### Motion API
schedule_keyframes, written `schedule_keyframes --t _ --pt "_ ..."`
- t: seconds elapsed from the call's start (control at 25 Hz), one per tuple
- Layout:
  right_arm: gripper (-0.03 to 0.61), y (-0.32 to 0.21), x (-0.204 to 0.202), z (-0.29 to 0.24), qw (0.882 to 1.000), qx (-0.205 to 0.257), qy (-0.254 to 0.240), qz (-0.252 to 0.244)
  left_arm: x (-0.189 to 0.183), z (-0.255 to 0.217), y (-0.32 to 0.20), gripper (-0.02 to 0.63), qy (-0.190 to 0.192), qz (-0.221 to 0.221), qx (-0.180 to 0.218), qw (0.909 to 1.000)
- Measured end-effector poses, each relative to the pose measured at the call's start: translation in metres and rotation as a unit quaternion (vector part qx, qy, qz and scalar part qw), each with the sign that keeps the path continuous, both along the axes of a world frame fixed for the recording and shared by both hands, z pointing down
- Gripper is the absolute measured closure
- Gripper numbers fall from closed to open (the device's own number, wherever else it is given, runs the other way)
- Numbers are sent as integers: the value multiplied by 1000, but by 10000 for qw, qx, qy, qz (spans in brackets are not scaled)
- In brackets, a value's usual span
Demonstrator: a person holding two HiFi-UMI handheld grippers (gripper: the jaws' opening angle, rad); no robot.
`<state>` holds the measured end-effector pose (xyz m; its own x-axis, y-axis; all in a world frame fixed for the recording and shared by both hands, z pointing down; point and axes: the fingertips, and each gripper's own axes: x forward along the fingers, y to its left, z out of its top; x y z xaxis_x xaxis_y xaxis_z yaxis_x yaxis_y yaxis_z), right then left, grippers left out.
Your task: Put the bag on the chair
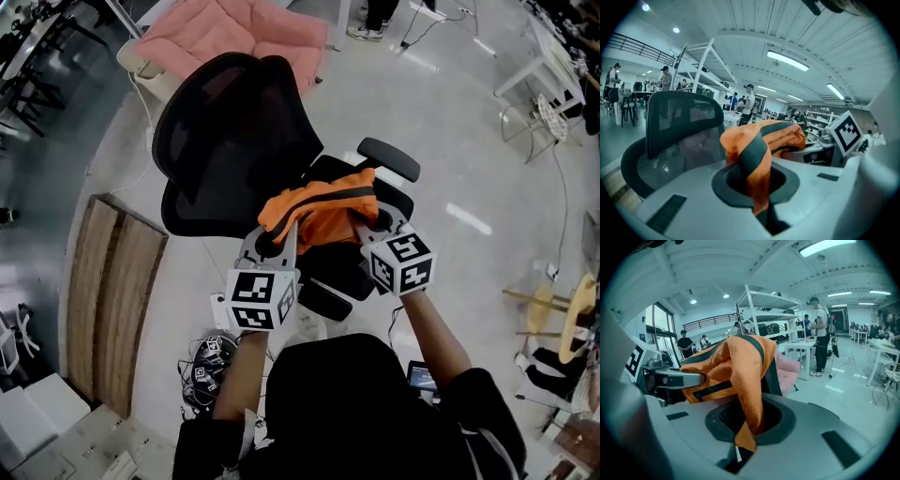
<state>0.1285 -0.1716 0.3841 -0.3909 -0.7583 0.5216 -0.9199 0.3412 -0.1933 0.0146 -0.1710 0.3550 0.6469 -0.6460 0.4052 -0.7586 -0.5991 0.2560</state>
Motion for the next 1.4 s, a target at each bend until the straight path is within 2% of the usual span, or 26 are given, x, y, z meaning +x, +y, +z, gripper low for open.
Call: schedule_keyframes --t 0.52,0.88,1.4 --pt "549 -35 10 65 9979 -594 123 -207 11 68 -23 591 -115 -213 -533 9983" --pt "549 -53 15 102 9956 -864 122 -336 18 107 -34 589 -283 -322 -816 9957" --pt "549 -79 7 151 9909 -1146 257 -661 17 156 -42 589 -311 -477 -1227 9908"
